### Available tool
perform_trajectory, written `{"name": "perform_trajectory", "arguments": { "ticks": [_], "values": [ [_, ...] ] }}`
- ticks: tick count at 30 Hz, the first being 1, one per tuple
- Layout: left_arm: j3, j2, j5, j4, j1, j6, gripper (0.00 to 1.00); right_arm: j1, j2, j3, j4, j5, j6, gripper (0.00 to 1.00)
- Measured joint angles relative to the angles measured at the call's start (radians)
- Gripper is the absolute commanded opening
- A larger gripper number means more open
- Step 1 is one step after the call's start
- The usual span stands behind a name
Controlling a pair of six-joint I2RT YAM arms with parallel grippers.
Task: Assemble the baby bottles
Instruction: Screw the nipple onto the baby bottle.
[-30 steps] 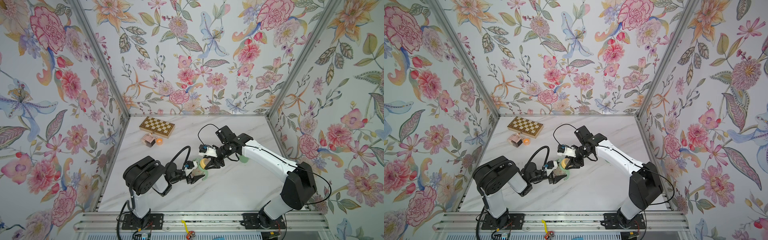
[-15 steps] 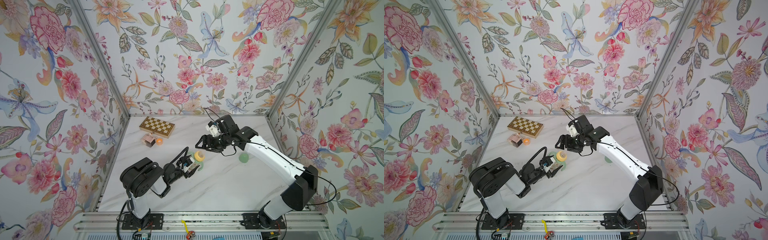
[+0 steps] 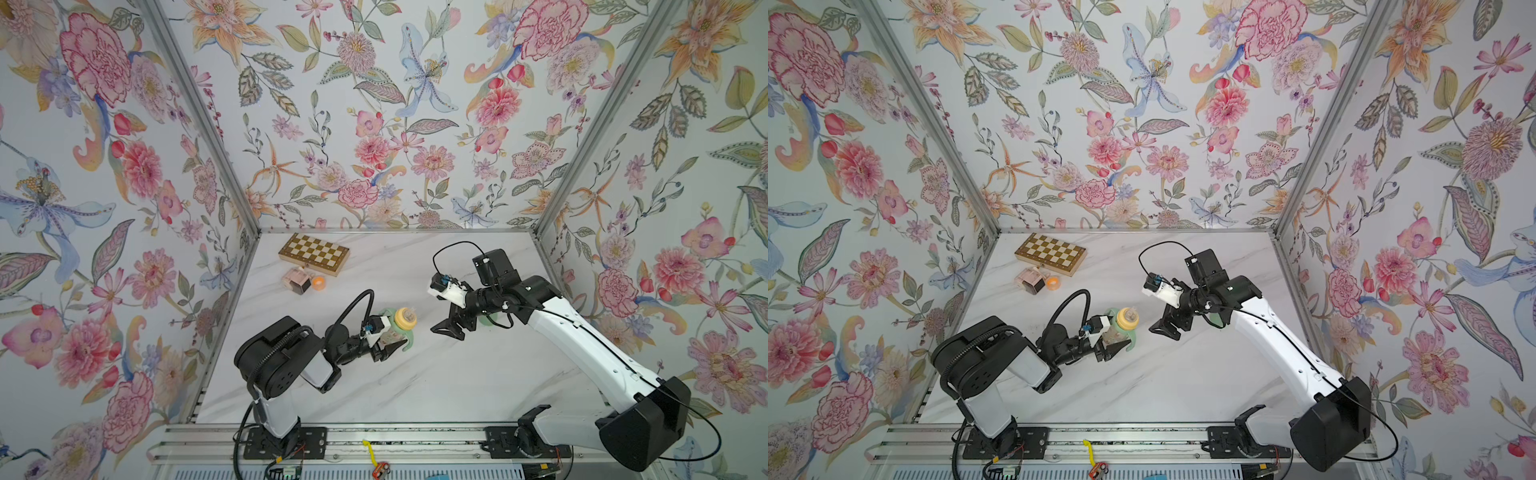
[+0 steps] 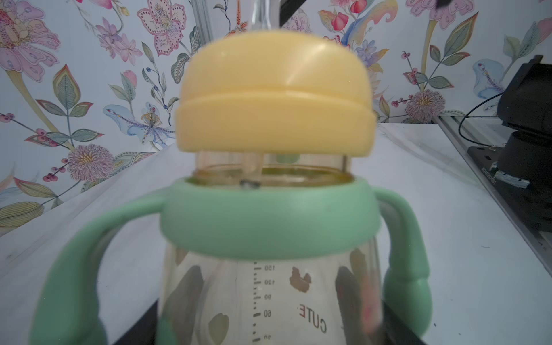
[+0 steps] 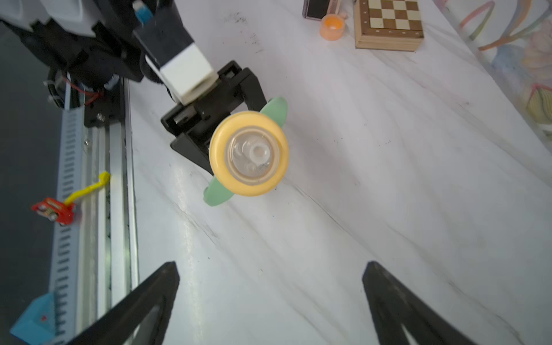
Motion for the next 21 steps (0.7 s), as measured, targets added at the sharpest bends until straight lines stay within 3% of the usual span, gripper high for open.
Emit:
{"name": "perform_trajectory", "arguments": {
  "ticks": [4, 8, 21],
  "values": [
    [0.001, 0.0, 0.046, 0.0, 0.0, -0.029, 0.0, 0.023, 0.065, 0.021, 0.025, -0.019, -0.274, 0.97],
    [0.001, 0.0, 0.064, 0.0, 0.0, -0.045, 0.0, 0.061, 0.123, 0.064, 0.023, -0.056, -0.404, 0.96],
    [0.001, 0.002, 0.079, 0.0, 0.0, -0.052, 0.0, 0.168, 0.244, 0.162, -0.031, -0.063, -0.514, 0.79]
  ]
}}
